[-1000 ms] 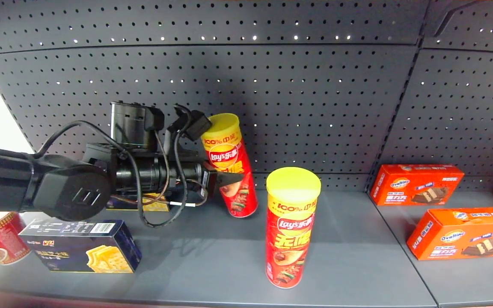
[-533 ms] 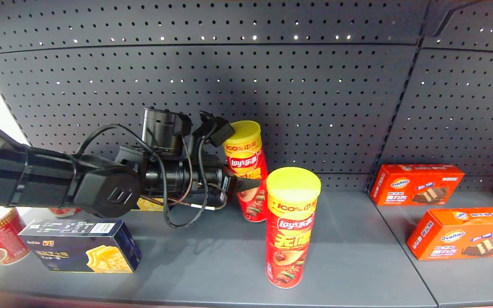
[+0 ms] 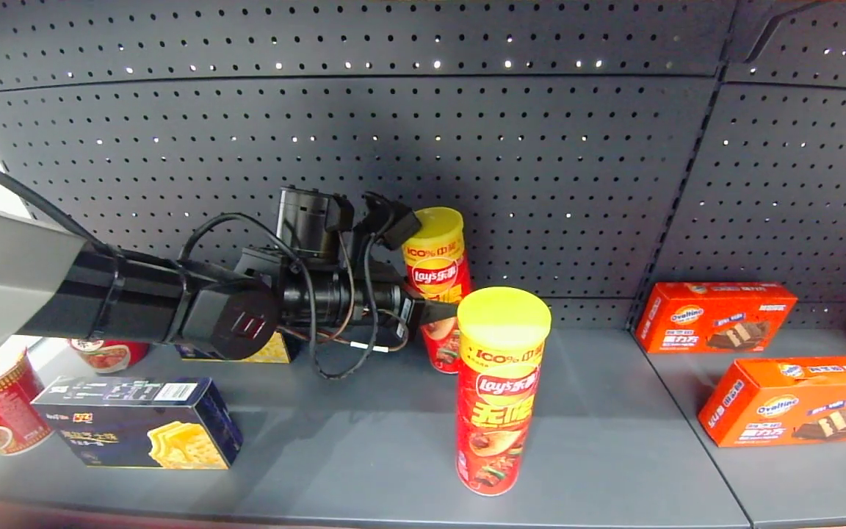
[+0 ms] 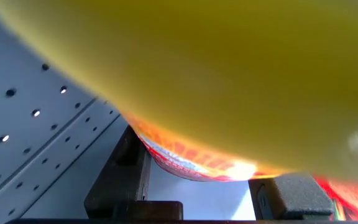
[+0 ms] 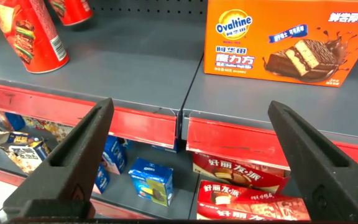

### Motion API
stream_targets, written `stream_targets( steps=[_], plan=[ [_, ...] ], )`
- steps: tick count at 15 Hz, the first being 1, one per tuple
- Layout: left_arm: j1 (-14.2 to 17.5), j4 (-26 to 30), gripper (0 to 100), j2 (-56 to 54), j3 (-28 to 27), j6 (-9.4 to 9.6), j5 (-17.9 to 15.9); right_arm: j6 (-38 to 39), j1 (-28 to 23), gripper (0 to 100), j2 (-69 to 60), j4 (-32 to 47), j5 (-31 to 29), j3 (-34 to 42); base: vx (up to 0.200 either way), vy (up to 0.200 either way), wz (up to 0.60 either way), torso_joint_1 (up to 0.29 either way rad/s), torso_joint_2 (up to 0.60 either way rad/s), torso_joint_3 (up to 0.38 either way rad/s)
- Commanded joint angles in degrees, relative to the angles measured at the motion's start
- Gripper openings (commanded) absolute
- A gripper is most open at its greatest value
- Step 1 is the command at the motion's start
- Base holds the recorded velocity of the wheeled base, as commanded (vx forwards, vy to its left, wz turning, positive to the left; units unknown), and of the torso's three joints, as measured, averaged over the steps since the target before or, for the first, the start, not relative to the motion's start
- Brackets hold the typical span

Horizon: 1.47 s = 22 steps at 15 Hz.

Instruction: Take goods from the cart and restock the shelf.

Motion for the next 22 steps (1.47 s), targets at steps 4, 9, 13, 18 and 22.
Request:
stream_targets(
  steps=[4,9,13,18,22],
  plan=[
    [-1.14,-0.05,0,1.7,-1.17,0.06,0.02,0.1,0.02,100,0.09,-0.02,0.04,0.01,0.0,0.0,0.0,0.0,0.0,0.0],
    [-1.41,-0.05,100,2.49,-1.88,0.06,0.02,0.1,0.02,100,0.09,-0.02,0.04,0.01,0.0,0.0,0.0,0.0,0.0,0.0],
    [-1.76,-0.14,100,2.4,-2.23,0.15,0.11,0.1,0.02,100,0.09,-0.02,0.04,0.01,0.0,0.0,0.0,0.0,0.0,0.0],
    [-1.23,-0.05,100,-0.24,-1.52,0.06,1.95,0.19,0.02,100,0.09,-0.02,0.04,0.01,0.0,0.0,0.0,0.0,0.0,0.0],
    [-0.88,-0.23,100,-5.33,4.01,0.06,2.3,0.28,0.02,100,0.09,-0.02,0.04,0.01,0.0,0.0,0.0,0.0,0.0,0.0]
  ],
)
